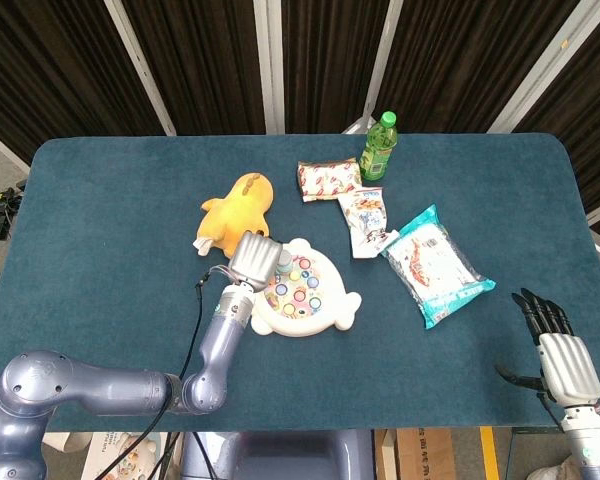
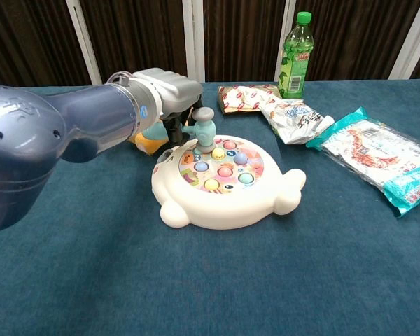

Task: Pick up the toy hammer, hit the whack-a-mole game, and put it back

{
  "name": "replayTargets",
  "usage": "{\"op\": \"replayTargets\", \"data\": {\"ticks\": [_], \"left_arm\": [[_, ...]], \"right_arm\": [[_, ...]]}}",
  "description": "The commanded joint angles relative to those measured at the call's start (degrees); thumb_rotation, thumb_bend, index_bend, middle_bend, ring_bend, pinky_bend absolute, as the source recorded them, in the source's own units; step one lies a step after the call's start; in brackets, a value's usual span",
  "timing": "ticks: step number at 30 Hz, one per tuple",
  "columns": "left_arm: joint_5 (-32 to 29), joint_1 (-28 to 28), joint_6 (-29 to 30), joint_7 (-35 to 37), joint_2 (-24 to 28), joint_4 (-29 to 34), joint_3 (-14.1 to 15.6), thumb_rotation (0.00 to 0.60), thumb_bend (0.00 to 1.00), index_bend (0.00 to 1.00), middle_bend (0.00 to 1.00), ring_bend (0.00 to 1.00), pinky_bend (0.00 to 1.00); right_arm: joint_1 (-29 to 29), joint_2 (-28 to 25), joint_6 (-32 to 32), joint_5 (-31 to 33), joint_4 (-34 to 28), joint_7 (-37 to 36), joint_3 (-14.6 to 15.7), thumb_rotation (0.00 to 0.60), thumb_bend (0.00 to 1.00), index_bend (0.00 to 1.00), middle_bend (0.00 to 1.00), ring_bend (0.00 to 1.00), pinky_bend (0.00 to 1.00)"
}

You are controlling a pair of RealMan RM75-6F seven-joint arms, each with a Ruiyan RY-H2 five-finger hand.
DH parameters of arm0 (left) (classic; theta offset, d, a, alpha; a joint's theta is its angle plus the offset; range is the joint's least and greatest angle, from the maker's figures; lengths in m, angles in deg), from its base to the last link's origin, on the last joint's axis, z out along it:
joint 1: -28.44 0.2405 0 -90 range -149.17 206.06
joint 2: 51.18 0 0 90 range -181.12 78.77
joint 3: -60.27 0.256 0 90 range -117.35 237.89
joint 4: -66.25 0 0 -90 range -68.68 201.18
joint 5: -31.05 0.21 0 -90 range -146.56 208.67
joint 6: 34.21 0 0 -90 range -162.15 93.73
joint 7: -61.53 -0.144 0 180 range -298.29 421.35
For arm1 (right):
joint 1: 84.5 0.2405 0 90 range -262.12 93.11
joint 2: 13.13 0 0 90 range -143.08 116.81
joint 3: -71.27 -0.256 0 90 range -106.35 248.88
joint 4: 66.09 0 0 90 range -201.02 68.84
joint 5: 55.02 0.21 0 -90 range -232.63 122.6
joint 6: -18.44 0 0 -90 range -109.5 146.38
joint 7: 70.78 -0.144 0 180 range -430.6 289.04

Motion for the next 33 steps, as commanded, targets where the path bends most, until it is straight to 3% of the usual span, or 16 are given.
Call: {"op": "replayTargets", "data": {"ticks": [1,15,33], "left_arm": [[0.34,0.06,0.05,0.54,0.14,0.07,0.01,0.6,0.64,0.61,0.43,0.34,0.49],[1.06,-1.03,2.39,1.58,2.94,5.51,-2.66,0.6,0.64,0.6,0.43,0.34,0.49],[0.08,-2.1,1.69,2.29,0.77,3.3,-0.6,0.6,0.64,0.6,0.43,0.34,0.49]], "right_arm": [[0.01,-0.02,-0.02,0.04,-0.02,-0.01,-0.04,0.6,0.17,0.0,0.0,0.0,0.0],[-0.13,-0.08,0.22,-0.17,-0.25,0.25,0.05,0.6,0.17,0.0,0.0,0.0,0.0],[-0.11,-0.17,0.08,-0.23,-0.31,-0.01,0.09,0.6,0.17,0.0,0.0,0.0,0.0]]}}
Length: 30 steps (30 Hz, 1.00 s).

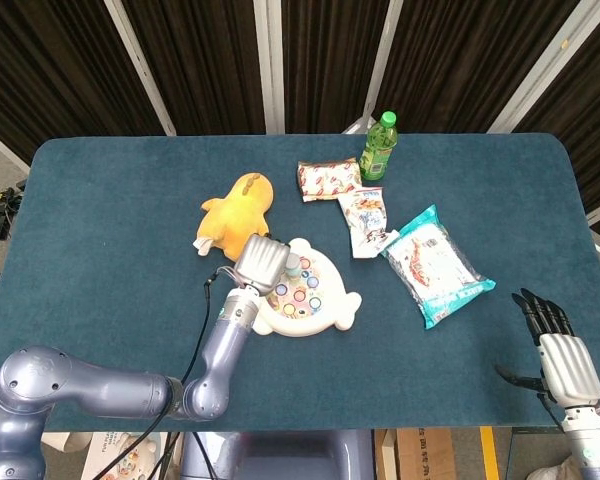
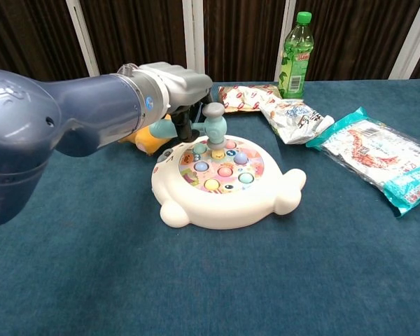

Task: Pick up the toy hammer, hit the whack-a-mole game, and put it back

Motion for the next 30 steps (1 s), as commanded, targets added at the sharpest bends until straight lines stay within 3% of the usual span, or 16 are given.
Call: {"op": "replayTargets", "data": {"ticks": [1,18,26,30], "left_arm": [[0.24,-0.13,-0.64,0.41,-0.67,-1.05,0.52,0.6,0.64,0.6,0.43,0.34,0.49],[0.89,-0.37,-0.38,1.07,-2.05,-2.32,1.05,0.6,0.64,0.6,0.43,0.34,0.49],[2.04,1.2,2.07,2.69,1.67,3.8,-0.01,0.6,0.64,0.6,0.43,0.34,0.49],[3.89,3.72,4.26,3.66,6.22,10.5,1.4,0.6,0.64,0.6,0.43,0.34,0.49]], "right_arm": [[0.0,0.01,0.01,-0.01,-0.02,0.03,-0.01,0.6,0.17,0.0,0.0,0.0,0.0],[0.0,-0.14,-0.1,0.09,-0.15,-0.23,-0.03,0.6,0.17,0.0,0.0,0.0,0.0],[0.02,-0.04,-0.47,0.85,-0.2,-0.11,-0.18,0.6,0.17,0.0,0.0,0.0,0.0],[0.04,-0.12,-0.59,1.37,-0.13,0.22,-0.38,0.6,0.17,0.0,0.0,0.0,0.0]]}}
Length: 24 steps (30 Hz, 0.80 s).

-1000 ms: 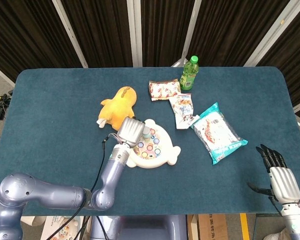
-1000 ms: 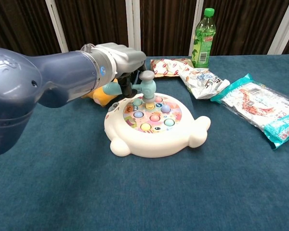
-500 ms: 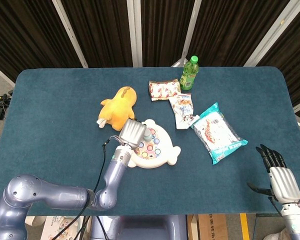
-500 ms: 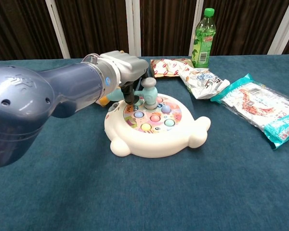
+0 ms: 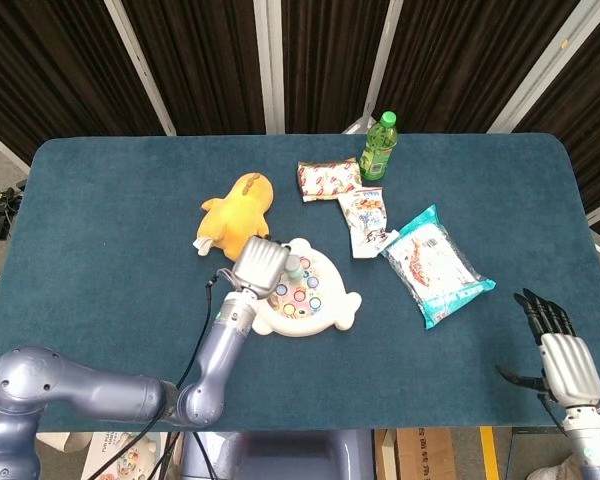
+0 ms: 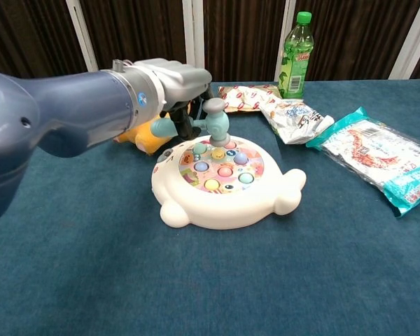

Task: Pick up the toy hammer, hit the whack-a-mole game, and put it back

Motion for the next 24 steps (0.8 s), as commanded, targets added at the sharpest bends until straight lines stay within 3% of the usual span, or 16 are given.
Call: {"op": "replayTargets", "data": {"ticks": [1,5,10,17,24], "left_arm": [[2.44,3.2,2.64,1.49,5.42,7.3,1.74,0.6,0.64,0.6,0.43,0.34,0.49],[5.53,7.45,4.71,4.21,10.78,13.15,5.15,0.6,0.64,0.6,0.43,0.34,0.49],[9.45,13.14,5.91,9.65,15.17,15.35,10.04,0.6,0.64,0.6,0.42,0.34,0.49],[16.89,20.36,4.61,18.53,18.36,12.92,16.86,0.6,0.64,0.6,0.42,0.34,0.49],[21.26,24.4,3.21,23.25,18.16,9.38,19.96,0.6,0.64,0.59,0.42,0.34,0.49]], "right_arm": [[-0.06,0.0,0.22,-0.04,0.11,0.51,-0.05,0.6,0.17,0.0,0.0,0.0,0.0],[-0.33,0.23,0.89,-0.49,0.2,1.65,0.1,0.6,0.17,0.0,0.0,0.0,0.0],[-0.7,0.32,1.13,0.33,-0.32,2.15,-0.03,0.6,0.17,0.0,0.0,0.0,0.0],[-0.72,0.61,0.94,1.28,-0.57,3.49,-0.33,0.6,0.17,0.0,0.0,0.0,0.0],[-0.99,0.88,1.58,0.1,-0.65,4.55,0.14,0.6,0.17,0.0,0.0,0.0,0.0]]}}
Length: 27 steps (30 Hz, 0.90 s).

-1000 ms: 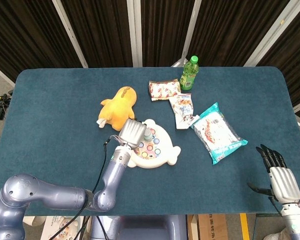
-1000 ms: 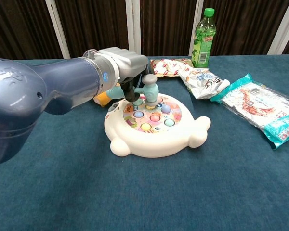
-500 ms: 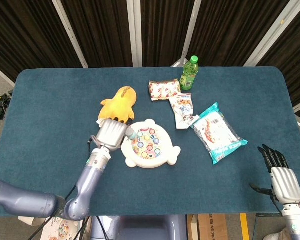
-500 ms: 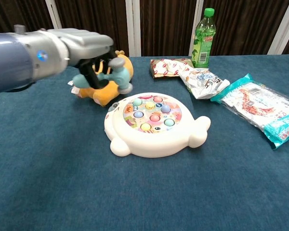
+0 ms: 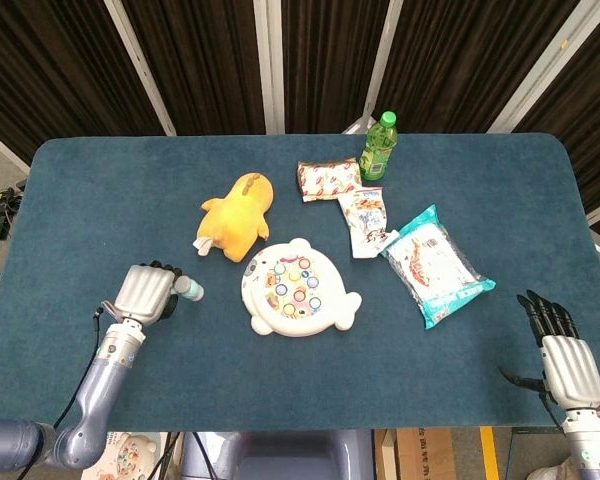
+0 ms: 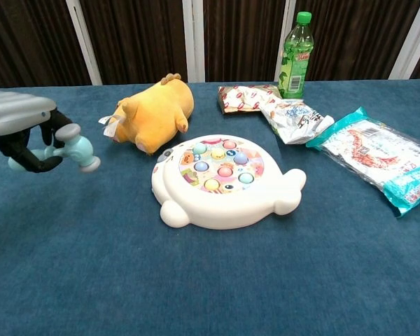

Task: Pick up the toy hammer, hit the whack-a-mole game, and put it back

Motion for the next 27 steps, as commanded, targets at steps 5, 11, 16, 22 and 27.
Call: {"op": "replayTargets", "data": {"ticks": [5,11,16,22,27], "left_arm": [[3.27,2.69,-1.93,2.88,-1.76,-5.03,1.5,0.6,0.64,0.59,0.42,0.34,0.49],[4.72,3.88,-3.16,4.32,-3.93,-8.89,0.81,0.6,0.63,0.58,0.42,0.34,0.49],[6.23,4.41,-4.33,4.42,-5.55,-10.92,0.54,0.6,0.63,0.58,0.42,0.34,0.49],[6.59,4.81,-5.56,3.64,-7.84,-12.9,0.11,0.6,0.63,0.57,0.42,0.34,0.49],[7.33,5.2,-5.61,3.5,-9.1,-13.59,-0.78,0.6,0.63,0.56,0.42,0.34,0.49]], "right_arm": [[0.05,0.09,-0.29,0.03,0.09,0.04,0.07,0.6,0.17,0.0,0.0,0.0,0.0],[0.17,0.01,-0.64,-0.19,0.14,0.0,0.21,0.6,0.17,0.0,0.0,0.0,0.0],[0.24,0.02,-0.76,-0.53,0.22,-0.04,0.34,0.6,0.17,0.0,0.0,0.0,0.0],[0.24,-0.06,-0.9,-0.51,0.2,-0.16,0.39,0.6,0.17,0.0,0.0,0.0,0.0],[0.23,-0.13,-0.91,-0.5,0.3,-0.38,0.37,0.6,0.17,0.0,0.0,0.0,0.0]]}}
